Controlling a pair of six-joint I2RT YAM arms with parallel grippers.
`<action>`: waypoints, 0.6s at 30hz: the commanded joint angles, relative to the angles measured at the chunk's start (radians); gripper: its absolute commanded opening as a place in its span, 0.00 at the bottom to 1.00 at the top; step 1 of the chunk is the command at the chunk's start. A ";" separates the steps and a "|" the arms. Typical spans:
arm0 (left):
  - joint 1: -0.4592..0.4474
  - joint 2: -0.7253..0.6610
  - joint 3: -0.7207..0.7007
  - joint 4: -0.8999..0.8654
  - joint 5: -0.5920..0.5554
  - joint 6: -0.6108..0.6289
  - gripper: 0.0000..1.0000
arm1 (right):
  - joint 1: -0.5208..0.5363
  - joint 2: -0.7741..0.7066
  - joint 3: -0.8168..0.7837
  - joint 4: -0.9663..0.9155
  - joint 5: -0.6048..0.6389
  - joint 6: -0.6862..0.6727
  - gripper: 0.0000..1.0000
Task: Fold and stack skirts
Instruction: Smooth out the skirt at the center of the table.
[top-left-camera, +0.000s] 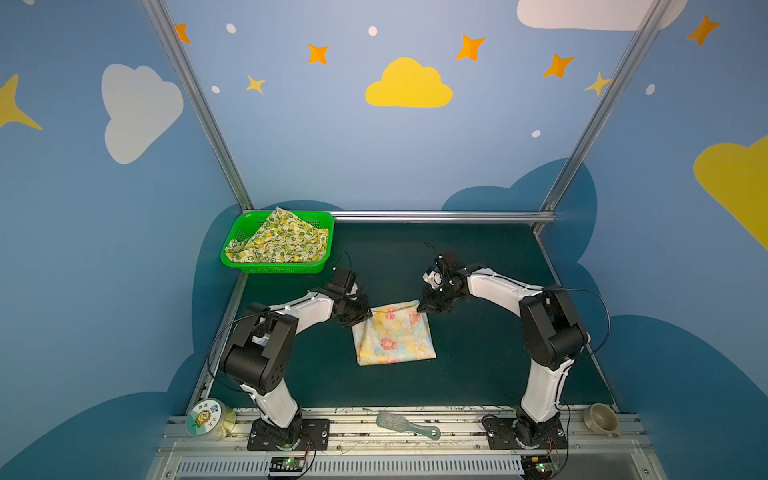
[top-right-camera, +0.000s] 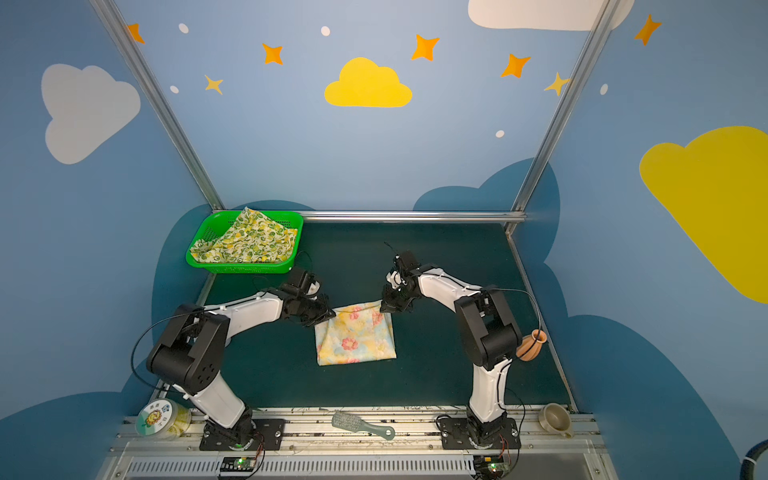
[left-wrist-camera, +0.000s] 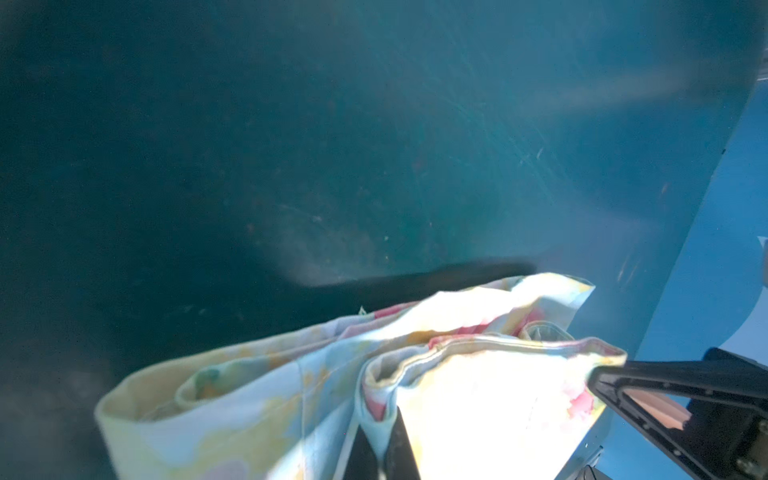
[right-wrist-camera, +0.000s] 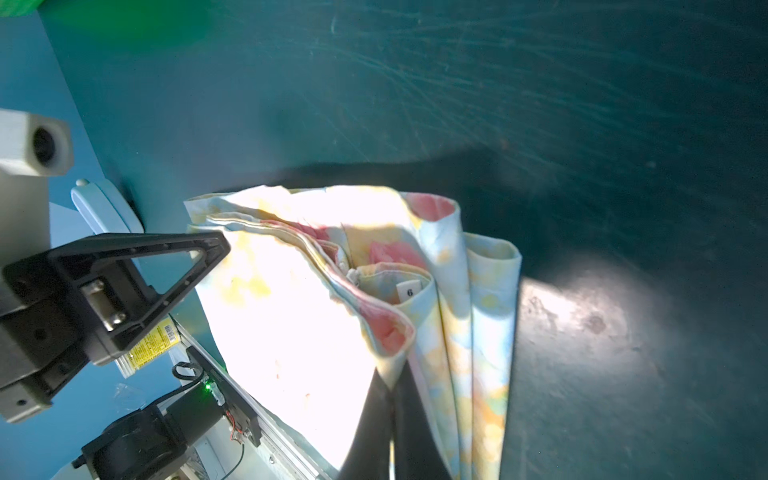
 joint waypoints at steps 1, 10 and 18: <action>0.006 -0.097 -0.037 0.001 -0.044 -0.010 0.04 | 0.020 -0.037 0.045 -0.031 0.015 -0.024 0.00; 0.024 -0.189 -0.079 -0.051 -0.111 -0.008 0.04 | 0.043 -0.058 0.091 -0.062 0.057 -0.035 0.00; 0.038 -0.103 -0.083 -0.039 -0.112 -0.022 0.04 | 0.044 0.021 0.126 -0.039 0.054 -0.045 0.00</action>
